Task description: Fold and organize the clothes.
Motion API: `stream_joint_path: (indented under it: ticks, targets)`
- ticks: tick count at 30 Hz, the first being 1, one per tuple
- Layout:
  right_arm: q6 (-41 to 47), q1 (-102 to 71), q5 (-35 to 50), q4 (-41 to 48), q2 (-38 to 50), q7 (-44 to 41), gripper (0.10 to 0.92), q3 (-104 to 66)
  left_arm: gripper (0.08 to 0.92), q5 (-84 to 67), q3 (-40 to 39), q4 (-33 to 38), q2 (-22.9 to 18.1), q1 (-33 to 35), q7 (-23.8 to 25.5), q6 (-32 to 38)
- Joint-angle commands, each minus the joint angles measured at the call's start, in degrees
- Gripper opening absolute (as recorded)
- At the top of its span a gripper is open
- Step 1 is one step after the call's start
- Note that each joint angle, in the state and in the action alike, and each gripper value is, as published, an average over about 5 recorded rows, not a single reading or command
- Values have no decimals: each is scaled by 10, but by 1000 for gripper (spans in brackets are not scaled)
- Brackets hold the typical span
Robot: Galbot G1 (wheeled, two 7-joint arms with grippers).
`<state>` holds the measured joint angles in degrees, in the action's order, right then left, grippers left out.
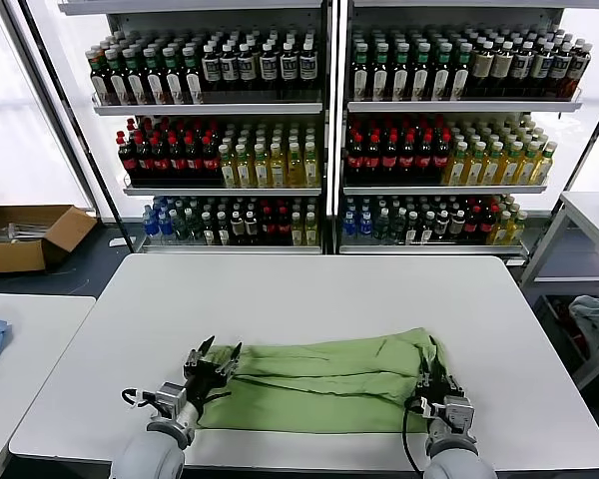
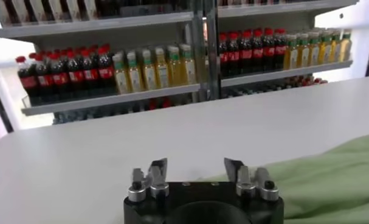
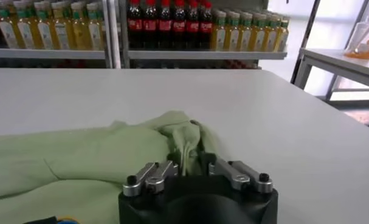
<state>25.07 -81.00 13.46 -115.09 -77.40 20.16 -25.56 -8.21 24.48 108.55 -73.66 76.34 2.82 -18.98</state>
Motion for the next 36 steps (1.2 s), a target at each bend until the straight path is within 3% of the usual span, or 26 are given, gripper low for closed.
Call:
stream_joint_path:
  ticks: [1,7,13,22,26,36]
  targets:
    - [-19,-18,-12,-141,23,2,445,-12,660,33,13,71,-23,52,-41,-45]
    - [-18,-16,-2,-165,38,6,618,-28,805,-17,24,70,-45,68,-67,-70]
    - [-9,-10,5,-177,45,6,780,-25,822,-70,28,56,-54,66,-76,-91]
    - [-5,-3,5,-173,49,5,822,-19,817,-96,27,29,-63,65,-73,-99]
    - [-7,-4,5,-169,47,4,823,-18,740,-107,30,22,-62,66,-69,-97]
    - [-6,8,6,-163,50,5,823,-18,437,-103,43,29,-53,72,-59,-76]
